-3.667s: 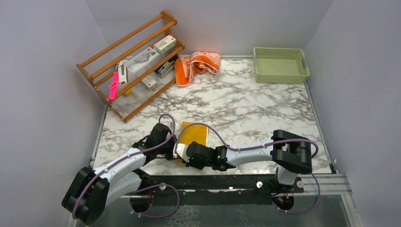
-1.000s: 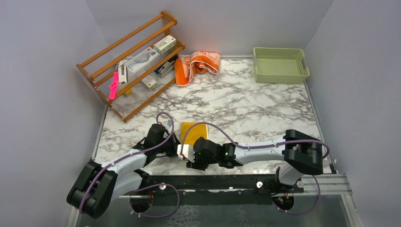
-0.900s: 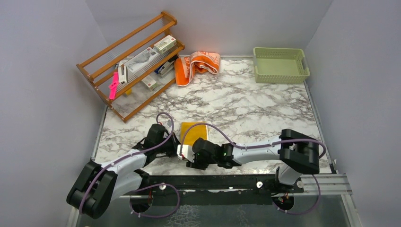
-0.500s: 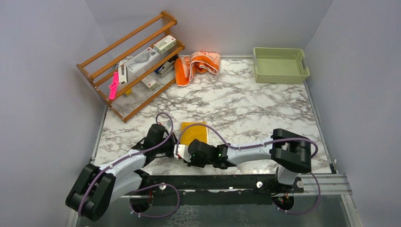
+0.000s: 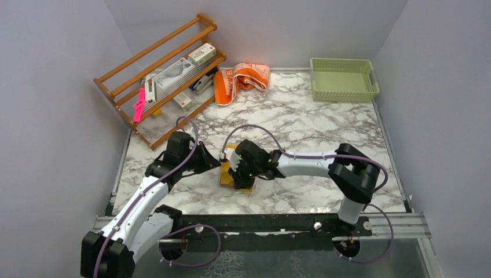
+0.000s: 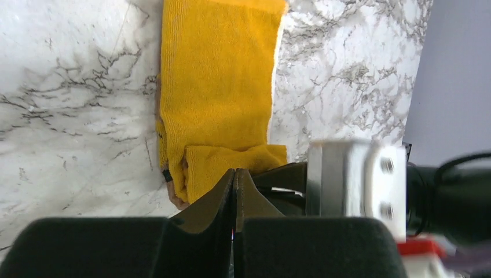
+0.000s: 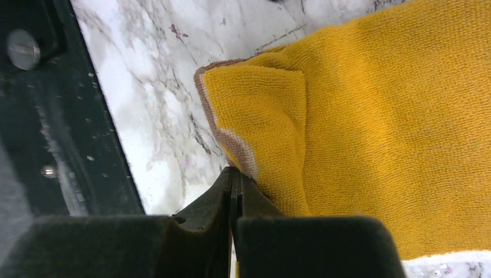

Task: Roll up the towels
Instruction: Roll the towel at the center of the board.

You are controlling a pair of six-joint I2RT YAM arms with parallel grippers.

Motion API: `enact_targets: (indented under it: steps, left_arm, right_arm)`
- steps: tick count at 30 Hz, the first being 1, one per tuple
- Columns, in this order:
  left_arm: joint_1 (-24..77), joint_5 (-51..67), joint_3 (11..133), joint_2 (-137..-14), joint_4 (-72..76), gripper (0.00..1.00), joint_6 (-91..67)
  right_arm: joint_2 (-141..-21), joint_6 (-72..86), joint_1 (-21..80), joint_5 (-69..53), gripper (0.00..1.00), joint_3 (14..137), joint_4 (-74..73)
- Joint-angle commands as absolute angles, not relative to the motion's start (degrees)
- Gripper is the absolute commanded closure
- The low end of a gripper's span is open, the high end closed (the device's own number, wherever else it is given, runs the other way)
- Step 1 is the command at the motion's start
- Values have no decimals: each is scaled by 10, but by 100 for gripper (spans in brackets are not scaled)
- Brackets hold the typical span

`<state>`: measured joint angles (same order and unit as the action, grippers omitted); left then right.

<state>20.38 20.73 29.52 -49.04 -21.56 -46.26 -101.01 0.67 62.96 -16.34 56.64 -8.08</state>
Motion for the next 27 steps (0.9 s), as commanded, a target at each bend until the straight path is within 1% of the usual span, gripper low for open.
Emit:
enact_targets:
  steps: [1, 7, 10, 13, 16, 20, 23, 25, 27]
  left_arm:
    - [181, 236, 327, -488, -283, 97, -401]
    - [174, 247, 330, -478, -285, 97, -396]
    - [174, 254, 327, -478, -284, 97, -395]
    - [174, 263, 325, -480, -285, 97, -394]
    - [174, 276, 320, -473, -279, 97, -399]
    - [174, 316, 279, -462, -236, 97, -424]
    - [174, 346, 247, -459, -203, 97, -444]
    - [175, 354, 235, -453, -186, 97, -455]
    - [175, 353, 233, -448, -180, 97, -456]
  right_arm:
    - [-1031, 74, 592, -328, 99, 619, -166]
    - [-1082, 133, 507, -535, 99, 659, -161]
    - [-1128, 140, 478, -607, 99, 696, -176]
    - [-1158, 121, 470, -588, 99, 739, -217]
    - [-1167, 105, 467, -570, 99, 757, -236]
    - [-1175, 94, 466, -564, 99, 756, -243]
    - [-1153, 95, 465, -538, 99, 745, -221]
    - [-1128, 85, 463, -522, 97, 750, -217]
    - [-1086, 71, 462, -476, 89, 751, -210]
